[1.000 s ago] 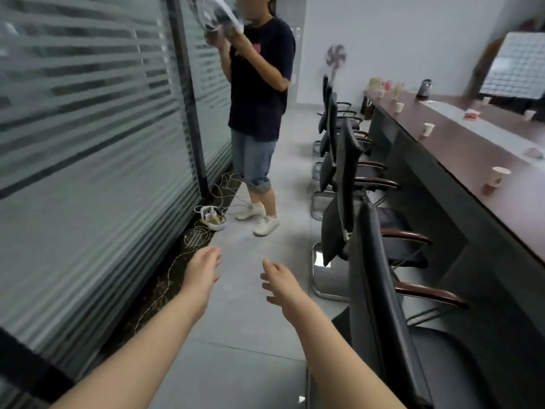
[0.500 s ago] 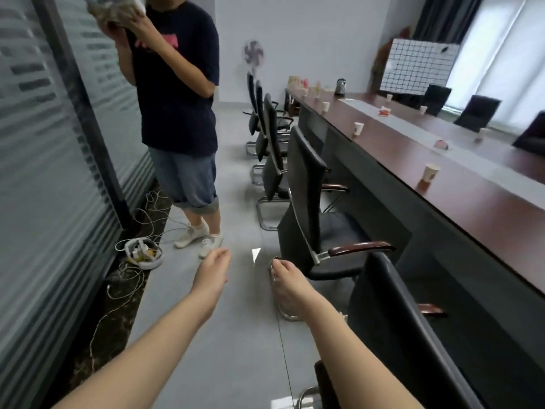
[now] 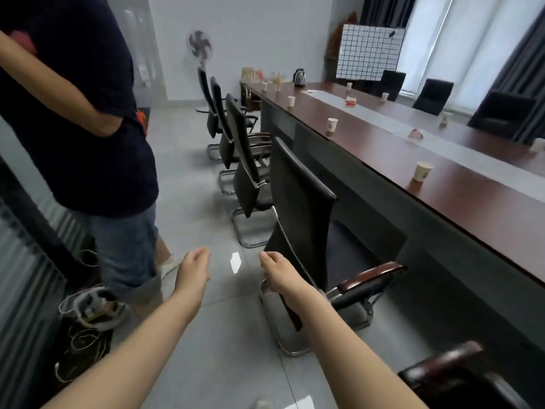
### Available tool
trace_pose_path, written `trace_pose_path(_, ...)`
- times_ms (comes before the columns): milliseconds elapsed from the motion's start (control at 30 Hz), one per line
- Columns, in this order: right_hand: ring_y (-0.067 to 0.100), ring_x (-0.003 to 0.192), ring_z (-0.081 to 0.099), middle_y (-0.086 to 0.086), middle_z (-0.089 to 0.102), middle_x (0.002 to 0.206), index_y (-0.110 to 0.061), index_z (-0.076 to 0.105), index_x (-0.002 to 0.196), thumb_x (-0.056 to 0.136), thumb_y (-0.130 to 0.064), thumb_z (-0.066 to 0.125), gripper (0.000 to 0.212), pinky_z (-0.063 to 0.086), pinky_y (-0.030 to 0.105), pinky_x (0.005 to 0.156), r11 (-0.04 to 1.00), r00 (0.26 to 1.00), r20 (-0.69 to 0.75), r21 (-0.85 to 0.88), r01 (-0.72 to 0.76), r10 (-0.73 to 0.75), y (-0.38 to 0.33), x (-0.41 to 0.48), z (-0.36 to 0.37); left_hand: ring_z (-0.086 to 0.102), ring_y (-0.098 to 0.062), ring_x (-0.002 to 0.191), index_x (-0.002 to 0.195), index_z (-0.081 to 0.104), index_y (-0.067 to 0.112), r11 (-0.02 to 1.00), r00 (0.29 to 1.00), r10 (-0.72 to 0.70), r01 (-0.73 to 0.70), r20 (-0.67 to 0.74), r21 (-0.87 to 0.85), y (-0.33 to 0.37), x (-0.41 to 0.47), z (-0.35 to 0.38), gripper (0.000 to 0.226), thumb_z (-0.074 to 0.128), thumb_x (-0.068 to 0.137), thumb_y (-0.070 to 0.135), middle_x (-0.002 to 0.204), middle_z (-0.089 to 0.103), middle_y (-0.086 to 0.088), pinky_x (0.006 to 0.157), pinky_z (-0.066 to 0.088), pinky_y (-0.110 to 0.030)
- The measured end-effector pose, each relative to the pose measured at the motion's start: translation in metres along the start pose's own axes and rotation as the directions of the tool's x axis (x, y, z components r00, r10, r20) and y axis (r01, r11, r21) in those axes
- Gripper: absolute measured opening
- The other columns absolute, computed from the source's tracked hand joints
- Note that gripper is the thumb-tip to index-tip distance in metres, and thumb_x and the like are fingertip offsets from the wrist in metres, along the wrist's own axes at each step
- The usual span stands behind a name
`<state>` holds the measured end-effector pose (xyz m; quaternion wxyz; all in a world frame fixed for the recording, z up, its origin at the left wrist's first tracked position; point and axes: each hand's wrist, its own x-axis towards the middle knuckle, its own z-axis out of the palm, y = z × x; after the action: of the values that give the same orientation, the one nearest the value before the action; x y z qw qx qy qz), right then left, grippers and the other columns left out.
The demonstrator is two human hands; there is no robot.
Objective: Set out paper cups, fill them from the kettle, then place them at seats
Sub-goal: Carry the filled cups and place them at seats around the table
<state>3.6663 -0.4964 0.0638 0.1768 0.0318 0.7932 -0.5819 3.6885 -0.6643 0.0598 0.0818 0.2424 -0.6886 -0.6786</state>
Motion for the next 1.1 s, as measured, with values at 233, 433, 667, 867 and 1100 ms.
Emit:
trace_pose_path(233,0.015,0.104,0.047,0.0,0.05,0.116,-0.012,0.045,0.135,0.099,-0.04,0.041,0.047,0.037,0.029,0.09,1.0,0.998,0.066,0.028,-0.006,0.004,-0.039,0.143,-0.004,0.05,-0.02,0.095,0.097,0.057,0.016,0.999,1.0,-0.012,0.011,-0.024,-0.045,0.022,0.136,0.049,0.022,0.053,0.086,0.035,0.106,0.054,-0.004,0.092,0.042,-0.04)
trace_pose_path(433,0.017,0.109,0.05,0.003,0.053,0.12,-0.01,0.045,0.134,0.099,-0.037,0.04,0.044,0.04,0.028,0.09,0.998,0.999,0.025,0.064,0.022,-0.023,-0.103,0.281,-0.014,0.052,-0.021,0.104,0.121,0.054,0.008,0.999,0.994,-0.001,-0.004,-0.109,-0.046,0.065,0.263,0.078,0.031,0.047,0.097,0.026,0.119,0.056,-0.008,0.098,0.041,-0.043)
trace_pose_path(667,0.023,0.13,0.041,0.009,0.044,0.143,-0.006,0.036,0.142,0.101,-0.037,0.038,0.051,0.032,0.025,0.096,1.0,0.999,0.052,0.03,0.008,-0.009,-0.144,0.406,0.025,0.052,-0.018,0.106,0.123,0.054,0.007,0.998,0.979,-0.004,-0.01,-0.205,-0.068,0.089,0.38,0.079,0.029,0.045,0.099,0.02,0.116,0.056,-0.007,0.095,0.043,-0.04)
trace_pose_path(867,0.021,0.129,0.043,0.008,0.044,0.143,-0.006,0.036,0.142,0.102,-0.035,0.038,0.049,0.031,0.022,0.092,0.998,0.995,0.078,0.001,0.057,-0.057,-0.19,0.534,0.051,0.052,-0.019,0.099,0.118,0.056,0.009,0.996,0.971,-0.007,-0.015,-0.238,-0.089,0.109,0.522,0.07,0.025,0.045,0.098,0.02,0.113,0.057,-0.007,0.092,0.043,-0.039)
trace_pose_path(1100,0.02,0.133,0.041,0.005,0.043,0.146,-0.011,0.036,0.144,0.1,-0.038,0.039,0.052,0.032,0.028,0.104,0.996,0.994,0.083,-0.039,0.074,-0.07,-0.263,0.69,0.084,0.053,-0.016,0.096,0.126,0.053,0.008,0.998,0.984,0.009,-0.02,-0.177,-0.061,0.151,0.695,0.059,0.032,0.044,0.1,0.023,0.118,0.057,-0.005,0.097,0.042,-0.042)
